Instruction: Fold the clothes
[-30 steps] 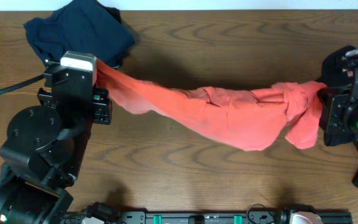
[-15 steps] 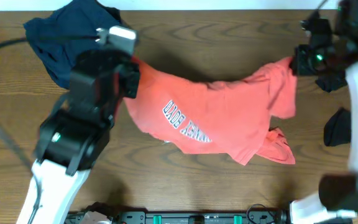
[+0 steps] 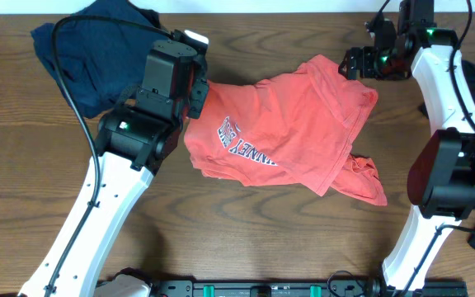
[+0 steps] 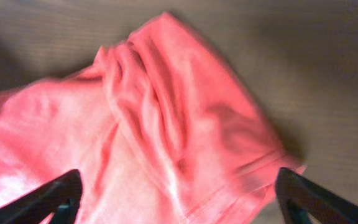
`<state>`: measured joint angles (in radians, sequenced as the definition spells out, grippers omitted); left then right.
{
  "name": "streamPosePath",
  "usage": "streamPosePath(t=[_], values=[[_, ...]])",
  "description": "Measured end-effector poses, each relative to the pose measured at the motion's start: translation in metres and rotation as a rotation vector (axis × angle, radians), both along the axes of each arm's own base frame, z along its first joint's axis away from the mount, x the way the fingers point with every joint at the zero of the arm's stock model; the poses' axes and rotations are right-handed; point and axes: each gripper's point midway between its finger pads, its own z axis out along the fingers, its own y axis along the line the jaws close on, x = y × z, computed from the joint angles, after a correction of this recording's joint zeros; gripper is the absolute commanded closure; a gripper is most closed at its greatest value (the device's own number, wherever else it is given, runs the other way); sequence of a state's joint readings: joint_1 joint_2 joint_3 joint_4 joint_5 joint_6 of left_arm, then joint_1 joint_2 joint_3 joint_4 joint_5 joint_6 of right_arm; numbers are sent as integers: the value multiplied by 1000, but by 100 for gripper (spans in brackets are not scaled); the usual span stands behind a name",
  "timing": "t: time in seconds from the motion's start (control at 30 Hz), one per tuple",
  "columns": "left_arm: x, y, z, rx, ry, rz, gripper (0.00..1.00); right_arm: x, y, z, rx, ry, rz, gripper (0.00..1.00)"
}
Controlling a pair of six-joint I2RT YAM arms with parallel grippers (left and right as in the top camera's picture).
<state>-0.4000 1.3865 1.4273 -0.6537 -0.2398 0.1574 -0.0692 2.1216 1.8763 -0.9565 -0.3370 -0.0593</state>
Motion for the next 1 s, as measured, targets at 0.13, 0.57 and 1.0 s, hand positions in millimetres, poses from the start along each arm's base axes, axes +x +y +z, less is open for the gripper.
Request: streamPosePath(t=[0.13,0.57,1.0], values=[[0,0,0,0,0,0,94,-37,8,27,21,91,10,1],[-3,8,-7,-5,34,30,94,-152,75,68,3,247,94,13],[-6,10,-10,-2,53,38,94,-244,113,-13,-5,255,6,32]])
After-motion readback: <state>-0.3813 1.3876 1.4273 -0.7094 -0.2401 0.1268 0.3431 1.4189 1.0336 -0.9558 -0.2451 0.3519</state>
